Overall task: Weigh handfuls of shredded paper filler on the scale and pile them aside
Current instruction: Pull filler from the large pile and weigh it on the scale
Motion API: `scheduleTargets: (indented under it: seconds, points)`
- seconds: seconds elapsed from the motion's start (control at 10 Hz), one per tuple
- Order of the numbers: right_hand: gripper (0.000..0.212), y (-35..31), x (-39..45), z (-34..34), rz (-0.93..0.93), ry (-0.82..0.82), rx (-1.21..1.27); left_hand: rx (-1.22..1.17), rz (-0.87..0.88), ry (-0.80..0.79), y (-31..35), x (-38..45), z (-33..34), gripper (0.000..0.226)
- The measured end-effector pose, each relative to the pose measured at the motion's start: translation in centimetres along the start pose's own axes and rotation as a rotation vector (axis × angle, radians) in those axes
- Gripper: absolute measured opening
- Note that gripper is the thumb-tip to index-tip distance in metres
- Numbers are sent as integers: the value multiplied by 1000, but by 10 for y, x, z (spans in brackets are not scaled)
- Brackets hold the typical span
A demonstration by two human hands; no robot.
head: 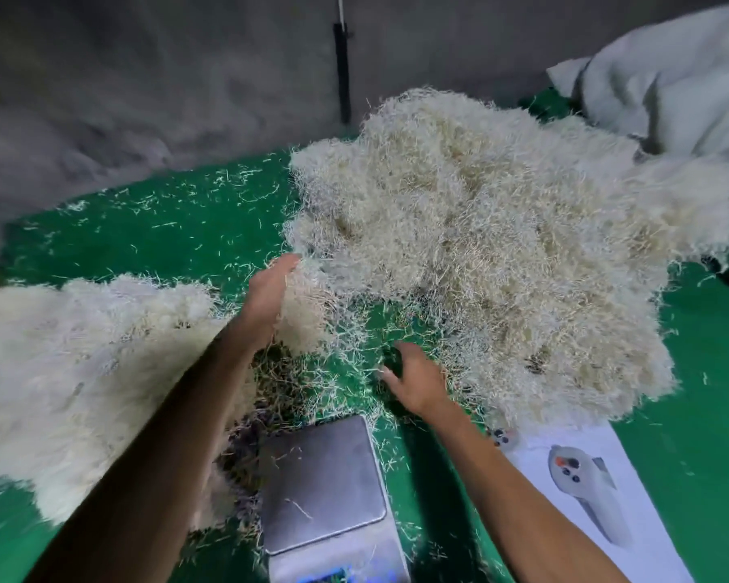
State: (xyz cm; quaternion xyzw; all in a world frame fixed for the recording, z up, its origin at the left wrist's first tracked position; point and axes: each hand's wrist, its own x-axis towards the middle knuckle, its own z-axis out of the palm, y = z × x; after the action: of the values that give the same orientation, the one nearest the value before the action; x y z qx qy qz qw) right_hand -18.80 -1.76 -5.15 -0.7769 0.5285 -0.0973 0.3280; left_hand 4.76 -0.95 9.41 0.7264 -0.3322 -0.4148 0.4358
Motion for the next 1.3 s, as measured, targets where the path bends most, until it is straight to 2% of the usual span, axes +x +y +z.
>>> scheduleTargets:
  seconds: [0.1, 0.2, 0.3, 0.4, 0.5, 0.6, 0.7, 0.8, 0.9, 1.0, 1.1, 1.2, 1.3]
  points:
    - [100, -68, 35, -39, -183, 274, 201, 299, -84, 34, 39, -3, -15, 111]
    - [112, -119, 75, -83, -254, 287, 156, 348, 1, -59, 88, -8, -33, 132]
    - [82, -136, 88, -100, -139, -128, 14, 40, 65, 3, 126, -14, -50, 131]
    - [22, -151, 80, -102, -85, -279, 291, -92, 158, 107, 128, -21, -57, 69]
    - [57, -197, 63, -123, -96, -313, 960, 148, 193, 128, 101, -30, -42, 46]
    - [87, -242, 44, -129, -255, -245, 858, -131, 58, 12, 87, -42, -22, 60]
    - [75, -248, 31, -120, -306, 200, 642, -957, -168, -116, 80, -58, -19, 64]
    - [69, -234, 8, -110, -351, 211, 763, -986, -215, -241, 63, -74, -20, 56]
    - [53, -196, -8, -84, -471, 93, 282, -771, -219, -103, 34, -80, -26, 44]
    - [91, -146, -34, -50, -314, -238, 319, -407, -276, 8, -11, -87, -28, 46]
    - [88, -105, -56, -15, -122, -359, 425, -277, -355, -147, -86, -119, -30, 39]
    - [73, -77, -73, 11, -62, -398, 332, -90, -406, -202, -131, -134, -45, 82]
    - [80, -64, -81, 8, -163, -420, 124, 43, -407, -197, -157, -141, -61, 94]
